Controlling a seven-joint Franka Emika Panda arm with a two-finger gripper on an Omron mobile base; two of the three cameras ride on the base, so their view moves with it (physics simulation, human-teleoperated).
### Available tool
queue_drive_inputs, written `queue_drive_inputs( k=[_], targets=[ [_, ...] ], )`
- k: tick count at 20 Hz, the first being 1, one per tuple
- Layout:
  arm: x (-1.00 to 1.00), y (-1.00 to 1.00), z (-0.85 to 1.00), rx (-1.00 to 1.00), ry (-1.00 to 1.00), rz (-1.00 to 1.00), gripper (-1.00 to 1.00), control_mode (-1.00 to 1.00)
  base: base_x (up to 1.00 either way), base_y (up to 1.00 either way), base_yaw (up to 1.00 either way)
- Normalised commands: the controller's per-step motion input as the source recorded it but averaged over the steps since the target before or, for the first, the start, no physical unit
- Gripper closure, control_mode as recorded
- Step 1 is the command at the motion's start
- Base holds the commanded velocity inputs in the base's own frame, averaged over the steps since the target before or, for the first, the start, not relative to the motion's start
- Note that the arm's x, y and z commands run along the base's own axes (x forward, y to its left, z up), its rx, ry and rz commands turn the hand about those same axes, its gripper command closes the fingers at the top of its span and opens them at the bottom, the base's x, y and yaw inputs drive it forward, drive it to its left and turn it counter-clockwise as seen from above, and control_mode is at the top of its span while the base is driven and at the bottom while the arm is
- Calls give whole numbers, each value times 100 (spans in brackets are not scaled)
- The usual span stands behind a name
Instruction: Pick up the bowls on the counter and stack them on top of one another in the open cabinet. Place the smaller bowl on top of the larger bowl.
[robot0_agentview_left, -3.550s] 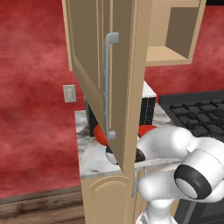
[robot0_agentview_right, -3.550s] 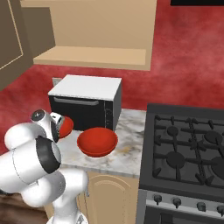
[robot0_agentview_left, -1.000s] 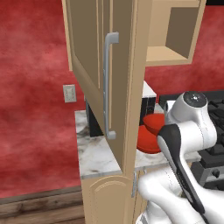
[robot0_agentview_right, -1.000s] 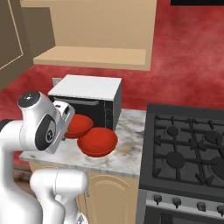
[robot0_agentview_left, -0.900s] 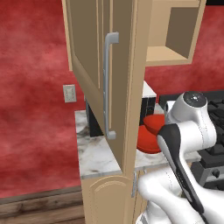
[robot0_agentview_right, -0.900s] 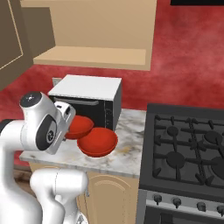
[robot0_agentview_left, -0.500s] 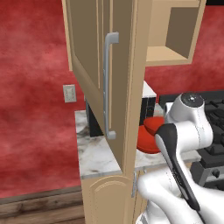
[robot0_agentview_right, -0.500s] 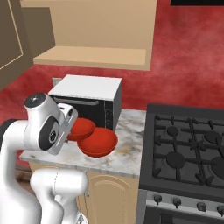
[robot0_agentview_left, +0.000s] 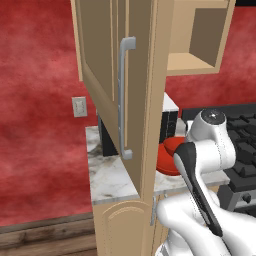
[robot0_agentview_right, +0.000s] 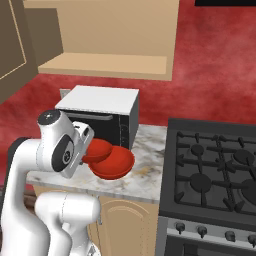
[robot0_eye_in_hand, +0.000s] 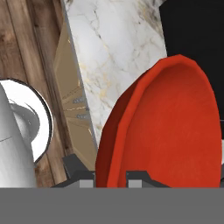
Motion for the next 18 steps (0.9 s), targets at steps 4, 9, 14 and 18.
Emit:
queue_drive_inputs(
  k=[4, 9, 14, 18],
  targets=[
    [0, -12, -69, 0, -19, 0, 100, -100, 0, 0, 0],
    [0, -8, -72, 0, -18, 0, 100, -100, 0, 0, 0],
    [0, -3, -74, 0, -19, 0, 100, -100, 0, 0, 0],
    [0, -2, -75, 0, -20, 0, 100, -100, 0, 0, 0]
  ],
)
